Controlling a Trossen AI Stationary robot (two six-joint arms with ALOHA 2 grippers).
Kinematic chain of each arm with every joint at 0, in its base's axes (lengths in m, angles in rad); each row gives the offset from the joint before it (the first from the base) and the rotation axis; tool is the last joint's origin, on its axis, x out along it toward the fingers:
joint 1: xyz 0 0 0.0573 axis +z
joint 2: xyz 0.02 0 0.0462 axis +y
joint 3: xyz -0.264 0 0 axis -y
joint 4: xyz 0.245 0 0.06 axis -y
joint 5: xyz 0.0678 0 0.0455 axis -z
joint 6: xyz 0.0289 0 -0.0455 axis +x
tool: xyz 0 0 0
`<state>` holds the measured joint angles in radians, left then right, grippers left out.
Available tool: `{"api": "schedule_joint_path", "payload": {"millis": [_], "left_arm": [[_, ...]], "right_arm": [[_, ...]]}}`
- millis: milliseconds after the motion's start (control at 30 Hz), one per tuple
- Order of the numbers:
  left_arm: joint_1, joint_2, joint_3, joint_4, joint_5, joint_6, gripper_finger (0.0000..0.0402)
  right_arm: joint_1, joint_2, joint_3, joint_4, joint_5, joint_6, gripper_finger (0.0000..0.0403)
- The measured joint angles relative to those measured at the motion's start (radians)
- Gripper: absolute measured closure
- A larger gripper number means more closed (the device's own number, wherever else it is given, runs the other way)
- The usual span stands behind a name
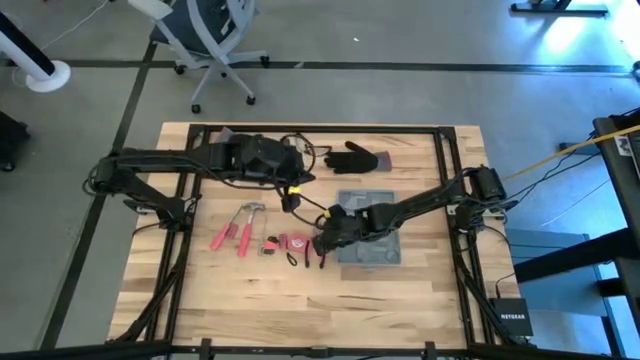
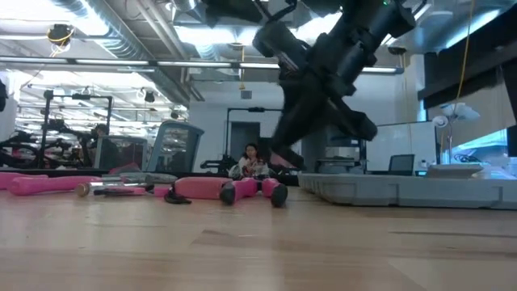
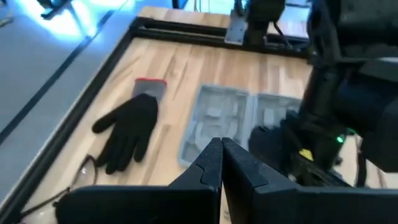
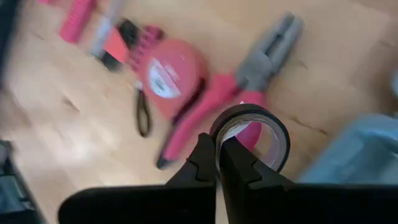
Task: Prefit tool cases
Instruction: Remove the black electrical tape from the gray prefit tool case
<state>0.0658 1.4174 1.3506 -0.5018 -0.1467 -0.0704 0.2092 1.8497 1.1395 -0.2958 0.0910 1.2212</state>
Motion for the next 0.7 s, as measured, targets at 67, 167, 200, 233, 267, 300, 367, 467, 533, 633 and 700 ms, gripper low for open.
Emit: {"api": "schedule_joint_path", "payload": {"millis": [67,167,200,233,267,300,367,467,533,633,700], "left_arm": [[-0.008,0.000,-0.021,-0.002,0.000,-0.001,0.0401],[-0.014,-0.002,-0.036,0.008,0.000,-0.019,0.0402],[-0.014,-0.003,-0.036,0.010,0.000,-0.025,0.0401],[-0.014,-0.004,-0.036,0.015,0.001,-0.027,0.0401],[-0.014,-0.004,-0.036,0.019,0.002,-0.027,0.0401],[-0.014,-0.004,-0.036,0.019,0.002,-0.027,0.0402],[-0.014,-0.004,-0.036,0.019,0.002,-0.027,0.0401],[-0.014,-0.004,-0.038,0.016,0.001,-0.025,0.0402],[-0.013,-0.004,-0.039,0.014,0.000,-0.025,0.0402],[-0.013,-0.004,-0.039,0.014,0.001,-0.026,0.0402],[-0.013,-0.004,-0.039,0.009,0.001,-0.026,0.0401]], "right_arm": [[0.001,0.000,-0.002,-0.033,-0.005,0.002,0.0403],[0.000,0.002,-0.003,-0.034,-0.004,0.001,0.0403],[0.000,0.002,-0.002,-0.028,-0.004,0.001,0.0403],[0.000,0.002,-0.002,-0.023,-0.004,0.001,0.0403],[0.000,0.001,-0.002,-0.021,-0.003,0.001,0.0403],[0.000,0.001,-0.002,-0.024,-0.003,0.001,0.0403],[0.000,0.001,-0.002,-0.051,-0.001,0.001,0.0403],[0.000,0.000,0.000,-0.103,0.007,0.000,0.0403],[0.000,0.000,-0.001,-0.108,0.005,-0.002,0.0403],[0.000,0.001,-0.001,-0.099,-0.015,0.000,0.0403],[0.008,0.001,-0.001,-0.098,-0.024,0.000,0.0403]]}}
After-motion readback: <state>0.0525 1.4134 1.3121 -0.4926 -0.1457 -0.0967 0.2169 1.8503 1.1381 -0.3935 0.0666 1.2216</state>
